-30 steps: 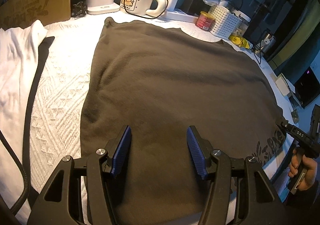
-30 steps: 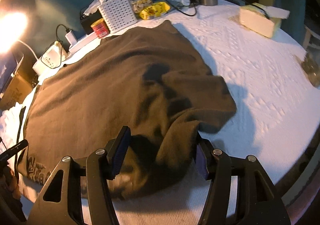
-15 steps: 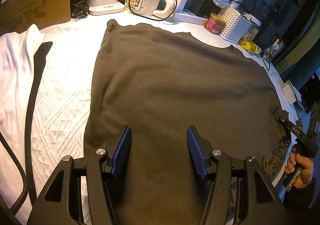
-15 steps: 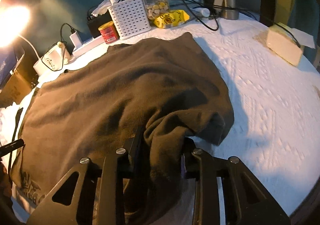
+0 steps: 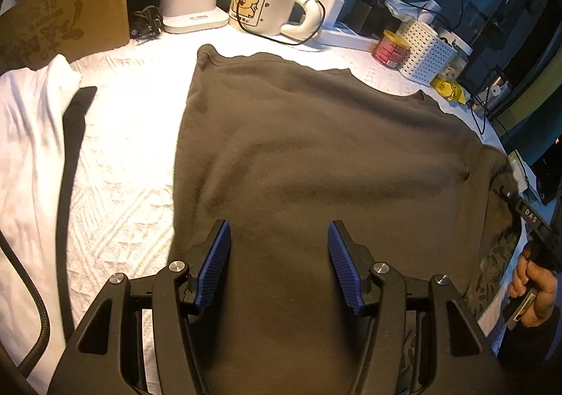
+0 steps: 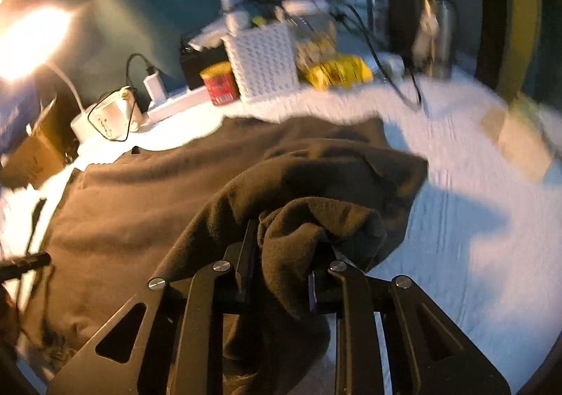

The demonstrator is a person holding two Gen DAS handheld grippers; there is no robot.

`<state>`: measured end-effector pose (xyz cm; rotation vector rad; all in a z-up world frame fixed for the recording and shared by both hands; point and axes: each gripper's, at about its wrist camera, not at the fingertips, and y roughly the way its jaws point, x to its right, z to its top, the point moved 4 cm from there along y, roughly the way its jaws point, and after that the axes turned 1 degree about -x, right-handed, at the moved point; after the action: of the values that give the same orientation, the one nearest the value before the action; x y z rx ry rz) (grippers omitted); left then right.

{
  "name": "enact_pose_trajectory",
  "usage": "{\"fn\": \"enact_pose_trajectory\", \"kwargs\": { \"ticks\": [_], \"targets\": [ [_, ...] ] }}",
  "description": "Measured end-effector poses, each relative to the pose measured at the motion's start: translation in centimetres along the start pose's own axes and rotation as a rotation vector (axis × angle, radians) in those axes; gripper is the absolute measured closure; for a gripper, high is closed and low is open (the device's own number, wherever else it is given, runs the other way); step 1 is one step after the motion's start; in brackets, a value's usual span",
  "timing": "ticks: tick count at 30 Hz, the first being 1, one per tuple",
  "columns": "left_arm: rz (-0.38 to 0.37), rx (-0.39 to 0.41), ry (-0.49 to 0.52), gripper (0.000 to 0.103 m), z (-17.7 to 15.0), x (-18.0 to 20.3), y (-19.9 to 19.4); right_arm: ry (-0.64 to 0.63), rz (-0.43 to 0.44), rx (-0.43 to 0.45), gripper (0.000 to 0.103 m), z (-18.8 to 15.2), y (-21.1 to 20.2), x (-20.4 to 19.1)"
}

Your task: Fold small clothes

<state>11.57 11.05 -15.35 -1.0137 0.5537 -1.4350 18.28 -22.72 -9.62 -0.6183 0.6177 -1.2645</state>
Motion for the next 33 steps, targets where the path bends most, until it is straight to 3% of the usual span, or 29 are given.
{"fn": "enact_pose_trajectory", "kwargs": {
  "ticks": [10,15,23,33],
  "targets": [
    [0.004,0.077,0.002,0.045,0.2,-1.8,-2.2,-0.161,0.069,0.08,0.082,3.4,-2.7,-6.8],
    [-0.013,0.116,0.001,0.045,0.0,-2.7,-3.3,-0.216,0.15,0.073,0.083,3.7,-3.0,-11.5],
    [-0.037,0.169,0.005,0.045,0.0,-4.3,-5.1,-0.31,0.233,0.033,0.083,2.0,-2.5,-18.5],
    [-0.045,0.19,-0.025,0.045,-1.0,-6.6,-5.9,-0.472,0.325,-0.047,0.083,-2.8,-1.8,-25.4]
  ]
}}
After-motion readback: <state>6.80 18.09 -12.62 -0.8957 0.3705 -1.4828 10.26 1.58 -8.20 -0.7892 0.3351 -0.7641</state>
